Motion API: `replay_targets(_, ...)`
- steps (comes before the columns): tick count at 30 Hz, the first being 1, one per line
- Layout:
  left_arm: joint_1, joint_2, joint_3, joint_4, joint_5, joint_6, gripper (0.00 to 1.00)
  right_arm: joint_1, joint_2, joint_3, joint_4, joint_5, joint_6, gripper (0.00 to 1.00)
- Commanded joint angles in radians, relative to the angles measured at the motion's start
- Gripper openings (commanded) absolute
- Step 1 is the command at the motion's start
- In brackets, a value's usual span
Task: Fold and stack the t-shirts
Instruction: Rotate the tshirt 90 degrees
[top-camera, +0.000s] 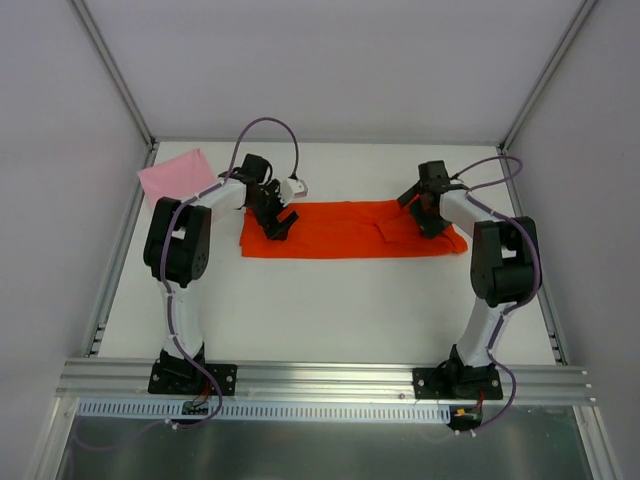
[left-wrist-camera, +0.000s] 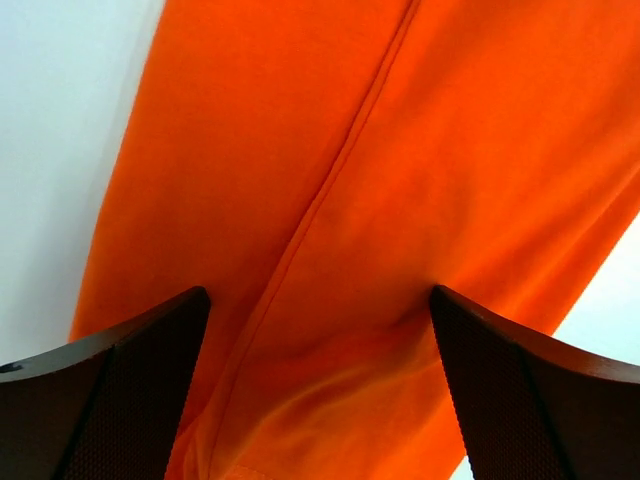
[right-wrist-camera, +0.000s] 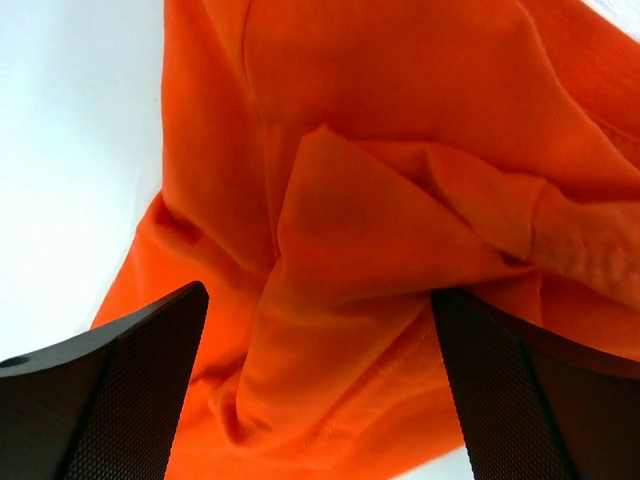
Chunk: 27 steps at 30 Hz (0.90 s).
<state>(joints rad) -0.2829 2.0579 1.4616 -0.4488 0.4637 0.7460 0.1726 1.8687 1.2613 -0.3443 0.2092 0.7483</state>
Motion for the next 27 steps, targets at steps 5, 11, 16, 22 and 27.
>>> replay_targets(5, -0.044, 0.044, 0.074, -0.108, -0.320, -0.098, 0.97, 0.007, 0.139, 0.179, -0.088, 0.102, -0.023, 0.97)
replay_targets(11, -0.076, 0.051, 0.036, -0.186, -0.364, -0.232, 0.95, 0.007, 0.170, 0.202, -0.104, 0.114, -0.035, 0.97)
replay_targets(16, -0.099, 0.041, 0.006, -0.286, -0.390, -0.350, 0.91, 0.014, 0.213, 0.254, -0.148, 0.117, -0.078, 0.97)
replay_targets(22, -0.107, -0.036, -0.121, -0.286, -0.372, -0.575, 0.91, 0.050, 0.236, 0.263, -0.142, 0.128, -0.096, 0.97)
replay_targets(27, -0.160, -0.093, -0.223, -0.286, -0.349, -0.698, 0.89, 0.087, 0.276, 0.323, -0.165, 0.119, -0.132, 0.97)
